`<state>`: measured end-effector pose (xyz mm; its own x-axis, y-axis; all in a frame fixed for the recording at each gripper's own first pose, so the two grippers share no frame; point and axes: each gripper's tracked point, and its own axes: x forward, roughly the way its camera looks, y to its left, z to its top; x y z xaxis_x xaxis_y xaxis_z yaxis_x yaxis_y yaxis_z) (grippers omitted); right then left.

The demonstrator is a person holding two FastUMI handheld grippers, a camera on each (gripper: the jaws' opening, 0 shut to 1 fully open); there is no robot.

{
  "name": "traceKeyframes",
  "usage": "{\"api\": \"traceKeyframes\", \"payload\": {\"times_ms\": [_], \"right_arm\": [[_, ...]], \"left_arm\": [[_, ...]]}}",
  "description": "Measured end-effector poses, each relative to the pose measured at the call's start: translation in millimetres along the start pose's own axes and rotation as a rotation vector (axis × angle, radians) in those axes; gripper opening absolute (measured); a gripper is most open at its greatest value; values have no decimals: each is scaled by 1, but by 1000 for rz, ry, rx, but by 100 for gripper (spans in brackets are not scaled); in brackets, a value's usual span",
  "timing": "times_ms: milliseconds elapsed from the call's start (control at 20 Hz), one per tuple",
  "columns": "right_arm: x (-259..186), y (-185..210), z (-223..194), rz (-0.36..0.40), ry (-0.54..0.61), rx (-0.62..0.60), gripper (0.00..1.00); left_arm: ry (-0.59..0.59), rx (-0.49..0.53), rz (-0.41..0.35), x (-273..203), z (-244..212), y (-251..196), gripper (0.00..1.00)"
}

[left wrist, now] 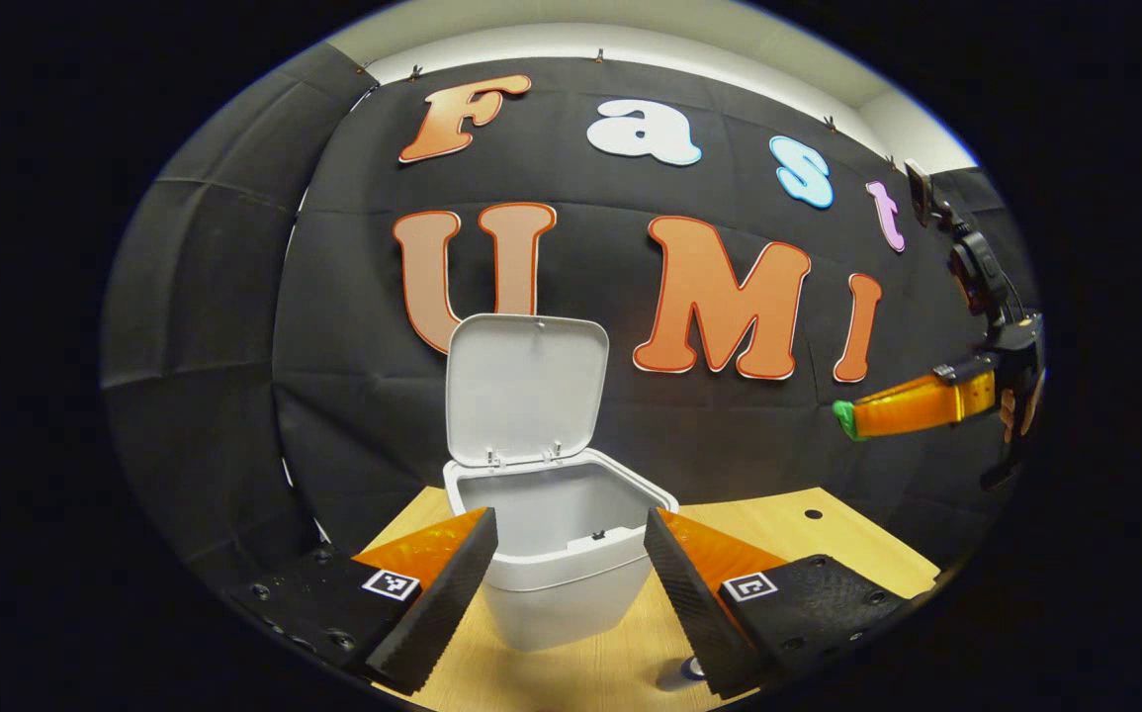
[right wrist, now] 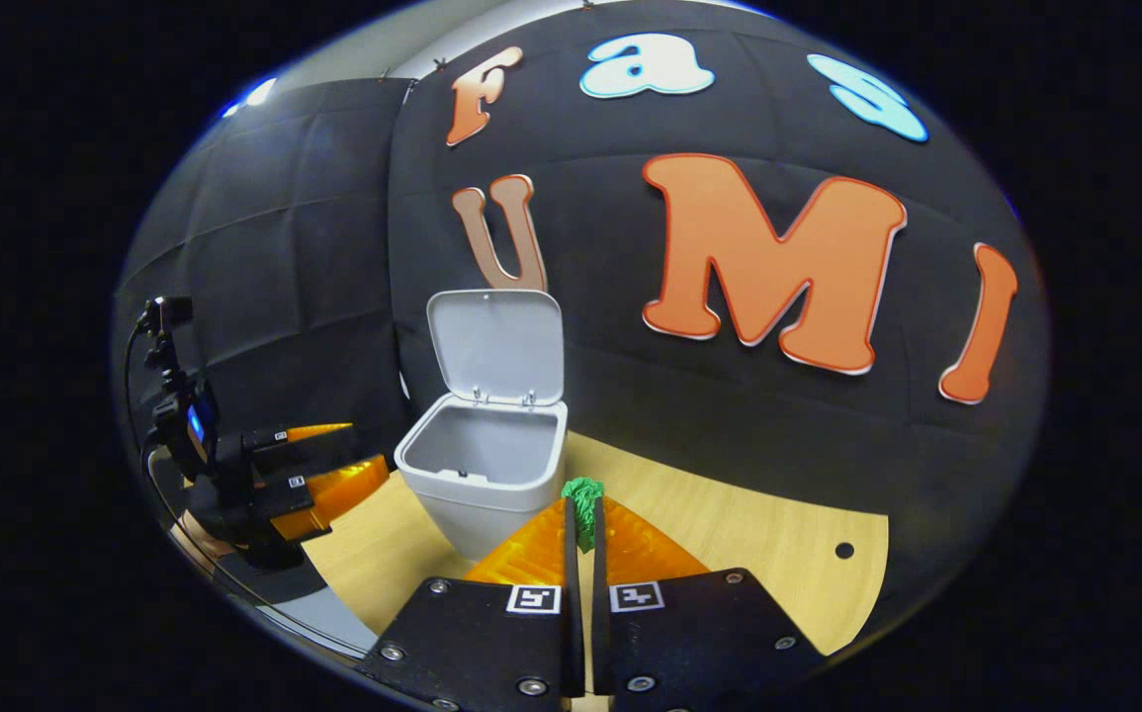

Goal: Press the lid of the desktop garbage bin to open it, pick up the crumpled paper on the desktop and throw it into the bin, then pick up the pop can on the desktop and drop it into the bin, and finally close the garbage bin lid.

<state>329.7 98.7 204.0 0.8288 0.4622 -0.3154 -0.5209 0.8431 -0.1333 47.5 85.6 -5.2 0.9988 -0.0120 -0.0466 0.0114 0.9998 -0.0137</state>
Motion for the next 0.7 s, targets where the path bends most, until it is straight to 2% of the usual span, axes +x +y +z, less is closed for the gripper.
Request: {"api": "traceKeyframes", "payload": {"times_ms": [400,700], "right_arm": [[78,54,37,113,-31,-38,3],[154,89,24,140,34,-55,3]], "left_arm": [[9,17,34,-12,-5,33,95],[14,12,69,-19,-6,63,95]]}}
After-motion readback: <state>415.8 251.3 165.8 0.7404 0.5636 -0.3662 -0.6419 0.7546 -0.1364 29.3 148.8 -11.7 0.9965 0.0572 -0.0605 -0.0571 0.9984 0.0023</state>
